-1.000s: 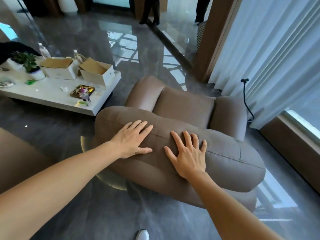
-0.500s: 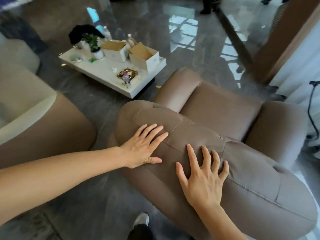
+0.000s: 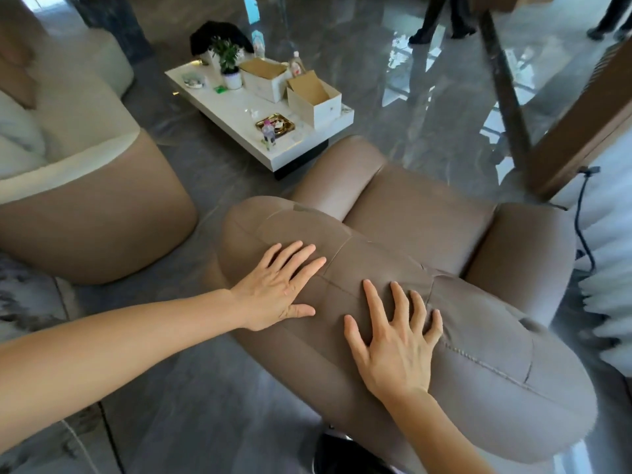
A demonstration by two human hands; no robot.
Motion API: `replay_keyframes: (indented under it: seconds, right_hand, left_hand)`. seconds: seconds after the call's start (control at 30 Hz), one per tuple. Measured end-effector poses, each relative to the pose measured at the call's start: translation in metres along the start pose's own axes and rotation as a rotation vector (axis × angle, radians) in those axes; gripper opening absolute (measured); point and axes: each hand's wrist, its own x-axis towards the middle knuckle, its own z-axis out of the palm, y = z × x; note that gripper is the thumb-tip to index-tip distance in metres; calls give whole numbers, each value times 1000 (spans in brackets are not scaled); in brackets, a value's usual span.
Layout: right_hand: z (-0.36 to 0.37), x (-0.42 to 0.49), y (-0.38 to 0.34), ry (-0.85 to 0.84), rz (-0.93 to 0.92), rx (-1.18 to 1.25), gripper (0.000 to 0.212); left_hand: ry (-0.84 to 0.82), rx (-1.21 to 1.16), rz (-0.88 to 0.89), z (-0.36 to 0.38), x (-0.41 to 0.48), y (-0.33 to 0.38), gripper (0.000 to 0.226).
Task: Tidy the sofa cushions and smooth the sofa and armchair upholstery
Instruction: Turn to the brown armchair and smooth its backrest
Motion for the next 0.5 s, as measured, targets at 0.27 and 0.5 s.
replay_keyframes:
  seconds: [0.27,0.5]
  right_hand:
    - [-29,-42,83,-58,-122,-11,64]
    - [-56,-51,178,-113,-264,9,65]
  left_hand:
    - [15,-78,-158,-4,-21,113,85]
    - [-22,-99,-298,-16,-4,215,85]
